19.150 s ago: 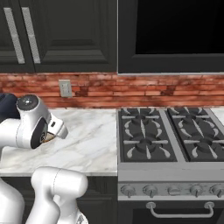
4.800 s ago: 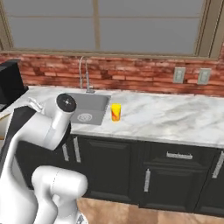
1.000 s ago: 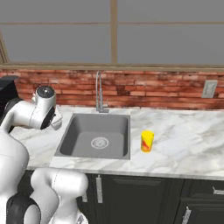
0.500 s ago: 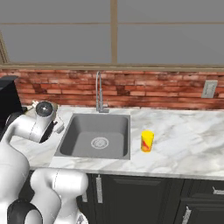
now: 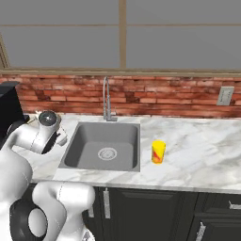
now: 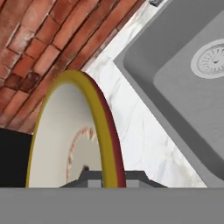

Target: Pick the cup and bowl from the counter and place them on the counter next to the sink.

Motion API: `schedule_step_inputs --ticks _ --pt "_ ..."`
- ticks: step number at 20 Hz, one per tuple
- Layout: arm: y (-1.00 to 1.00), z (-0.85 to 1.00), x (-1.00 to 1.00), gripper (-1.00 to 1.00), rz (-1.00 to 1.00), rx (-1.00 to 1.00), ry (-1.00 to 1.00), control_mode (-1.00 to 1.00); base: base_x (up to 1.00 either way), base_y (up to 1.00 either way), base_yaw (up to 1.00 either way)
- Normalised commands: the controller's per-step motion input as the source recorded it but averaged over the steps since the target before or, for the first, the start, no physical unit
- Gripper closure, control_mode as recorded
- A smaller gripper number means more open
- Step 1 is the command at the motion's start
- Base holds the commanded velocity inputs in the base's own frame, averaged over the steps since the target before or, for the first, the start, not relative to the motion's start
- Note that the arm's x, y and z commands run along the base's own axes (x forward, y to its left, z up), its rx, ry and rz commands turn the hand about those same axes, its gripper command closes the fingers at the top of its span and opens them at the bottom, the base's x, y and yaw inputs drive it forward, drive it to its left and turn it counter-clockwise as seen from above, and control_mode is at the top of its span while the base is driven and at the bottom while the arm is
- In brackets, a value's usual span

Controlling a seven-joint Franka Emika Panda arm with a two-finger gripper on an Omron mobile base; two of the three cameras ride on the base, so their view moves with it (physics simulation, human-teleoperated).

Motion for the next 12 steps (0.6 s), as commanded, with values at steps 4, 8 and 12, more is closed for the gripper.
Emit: schedule_step_inputs --ticks 4,8,12 --pt "0.07 0.00 0.15 1.00 0.00 0.00 0.25 -1.00 0.00 0.00 0.00" --pt "0.00 0.00 0.19 1.00 0.00 0.00 0.25 -1.00 0.00 0.00 0.00" --pt "0.00 -0.17 0.15 1.00 0.00 0.00 0.14 -1.00 0.00 0.00 0.00"
